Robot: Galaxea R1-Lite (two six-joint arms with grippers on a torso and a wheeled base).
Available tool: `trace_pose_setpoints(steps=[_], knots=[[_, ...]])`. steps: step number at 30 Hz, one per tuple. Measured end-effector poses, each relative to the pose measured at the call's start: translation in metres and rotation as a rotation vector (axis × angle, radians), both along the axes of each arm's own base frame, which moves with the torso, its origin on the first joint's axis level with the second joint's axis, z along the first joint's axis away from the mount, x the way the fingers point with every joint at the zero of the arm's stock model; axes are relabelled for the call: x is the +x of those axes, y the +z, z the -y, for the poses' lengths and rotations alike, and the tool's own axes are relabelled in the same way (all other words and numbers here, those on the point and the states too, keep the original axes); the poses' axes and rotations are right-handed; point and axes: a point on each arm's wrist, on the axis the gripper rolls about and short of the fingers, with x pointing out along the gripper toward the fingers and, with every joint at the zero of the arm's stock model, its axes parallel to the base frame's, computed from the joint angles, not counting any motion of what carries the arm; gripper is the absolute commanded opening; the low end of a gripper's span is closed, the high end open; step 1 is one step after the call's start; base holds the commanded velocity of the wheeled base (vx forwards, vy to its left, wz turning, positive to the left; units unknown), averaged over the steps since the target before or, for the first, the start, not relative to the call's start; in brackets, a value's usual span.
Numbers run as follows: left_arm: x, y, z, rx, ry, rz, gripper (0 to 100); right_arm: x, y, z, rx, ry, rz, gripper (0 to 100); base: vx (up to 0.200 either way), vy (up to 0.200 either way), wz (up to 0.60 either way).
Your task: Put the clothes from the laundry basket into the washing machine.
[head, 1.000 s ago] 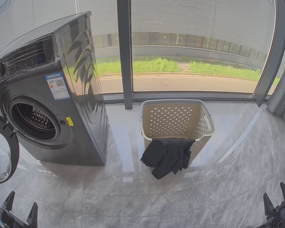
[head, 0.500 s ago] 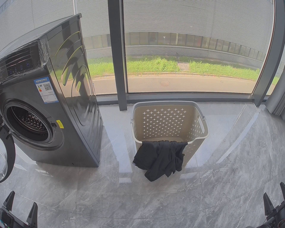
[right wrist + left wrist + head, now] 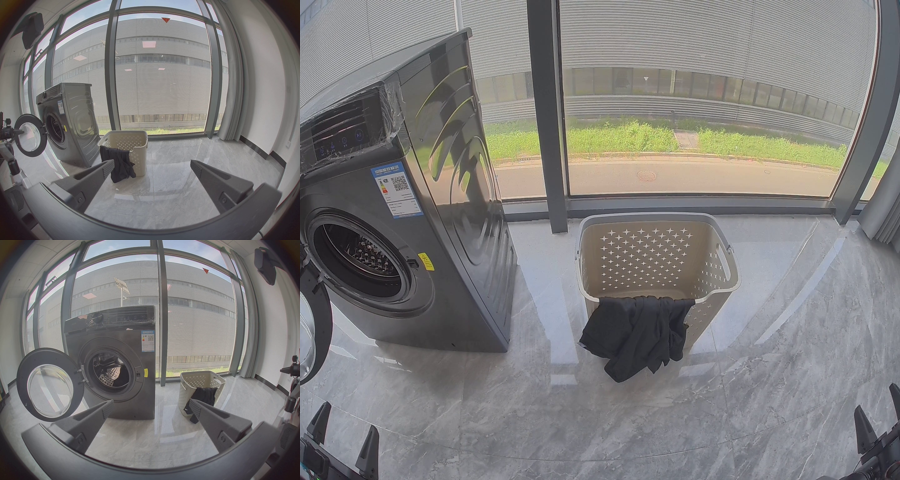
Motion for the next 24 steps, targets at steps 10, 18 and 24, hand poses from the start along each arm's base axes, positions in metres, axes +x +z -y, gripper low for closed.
trace_pose_setpoints(steps=[10, 18, 24], knots=[[0.0000, 0.0000, 0.0001, 0.002, -0.003, 0.000, 100, 0.0000, 0.0000, 0.0000, 0.000, 0.000, 0.000, 100, 0.000, 0.000, 0.00], [0.0000, 0.0000, 0.0001, 0.000, -0.003, 0.000, 100, 0.0000, 0.0000, 0.0000, 0.000, 0.000, 0.000, 100, 0.000, -0.025, 0.00], [0.0000, 0.0000, 0.0001, 0.000, -0.003, 0.000, 100, 0.0000, 0.0000, 0.0000, 0.000, 0.000, 0.000, 100, 0.000, -0.067, 0.00]])
